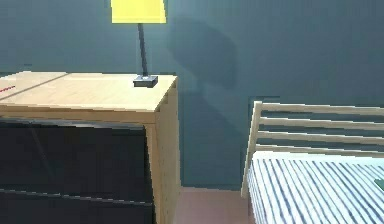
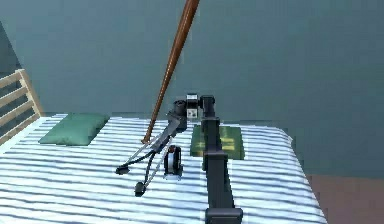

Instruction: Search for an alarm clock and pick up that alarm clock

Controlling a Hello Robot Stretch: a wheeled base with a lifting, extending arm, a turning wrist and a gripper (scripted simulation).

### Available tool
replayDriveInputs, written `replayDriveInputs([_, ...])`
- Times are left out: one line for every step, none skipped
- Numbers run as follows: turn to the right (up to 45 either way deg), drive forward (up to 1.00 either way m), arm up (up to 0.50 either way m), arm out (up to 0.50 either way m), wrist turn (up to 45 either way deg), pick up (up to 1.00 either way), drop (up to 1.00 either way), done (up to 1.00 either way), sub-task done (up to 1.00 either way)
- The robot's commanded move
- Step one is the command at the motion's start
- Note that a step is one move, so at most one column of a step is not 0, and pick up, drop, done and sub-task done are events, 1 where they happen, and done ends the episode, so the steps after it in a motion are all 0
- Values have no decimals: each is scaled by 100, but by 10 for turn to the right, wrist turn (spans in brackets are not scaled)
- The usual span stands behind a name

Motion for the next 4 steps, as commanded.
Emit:
replayDriveInputs([0, 0, 0, 0, 450, 0, 0, 0, 0])
replayDriveInputs([0, 0, 0, 0, 450, 0, 0, 0, 0])
replayDriveInputs([0, 0, 0, 0, 270, 0, 0, 0, 0])
replayDriveInputs([0, 0, -30, 0, 0, 0, 0, 0, 0])
